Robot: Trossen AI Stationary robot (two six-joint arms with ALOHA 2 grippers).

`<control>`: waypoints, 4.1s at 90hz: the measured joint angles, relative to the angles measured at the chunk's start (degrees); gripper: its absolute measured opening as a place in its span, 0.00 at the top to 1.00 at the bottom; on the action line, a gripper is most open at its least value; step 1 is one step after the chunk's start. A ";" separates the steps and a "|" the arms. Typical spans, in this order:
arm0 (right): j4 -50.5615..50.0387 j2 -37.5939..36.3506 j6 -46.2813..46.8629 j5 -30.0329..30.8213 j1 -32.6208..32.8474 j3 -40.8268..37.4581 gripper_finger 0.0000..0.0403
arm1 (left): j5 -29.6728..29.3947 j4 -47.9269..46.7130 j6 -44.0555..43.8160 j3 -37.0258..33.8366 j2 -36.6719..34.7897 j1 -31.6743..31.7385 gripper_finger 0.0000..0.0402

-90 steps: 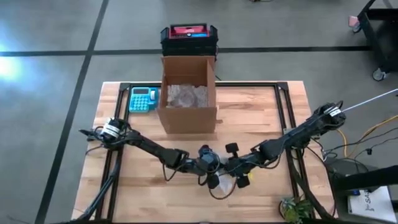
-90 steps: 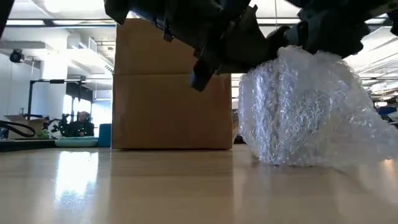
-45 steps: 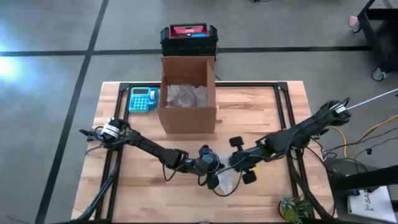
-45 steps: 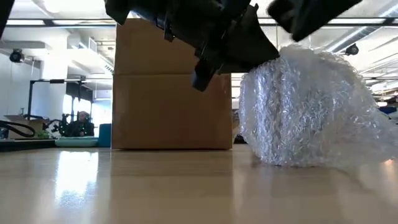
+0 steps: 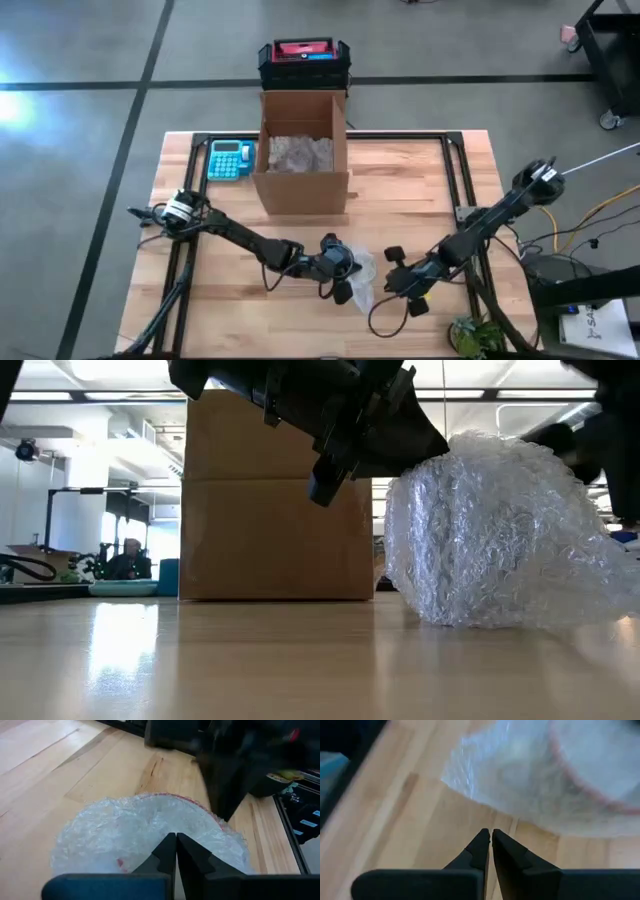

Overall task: Wrap mug
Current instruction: Wrap the white mug using the bubble wrap

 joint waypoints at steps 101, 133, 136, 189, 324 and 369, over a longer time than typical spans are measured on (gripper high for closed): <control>-10.73 4.01 -17.69 10.19 -6.07 13.81 0.98 | 0.16 0.29 -0.18 0.05 0.04 -0.02 1.00; -10.55 7.44 -18.68 8.97 -7.35 14.09 0.98 | 0.61 -0.76 0.76 0.44 -1.42 -0.19 1.00; -10.60 7.40 -18.68 8.97 -7.41 14.04 0.98 | 0.70 -1.03 0.77 0.42 -1.81 -0.24 1.00; -12.13 7.59 -19.11 8.68 -7.62 15.91 0.98 | 0.82 1.19 1.87 0.58 0.27 -0.68 1.00; -39.96 7.19 -10.77 4.04 -11.74 35.71 0.98 | -0.01 0.40 1.30 0.55 0.61 -0.44 1.00; -36.68 20.08 -4.06 -3.26 -13.98 32.34 0.98 | 0.16 0.71 1.30 0.55 0.68 -0.44 1.00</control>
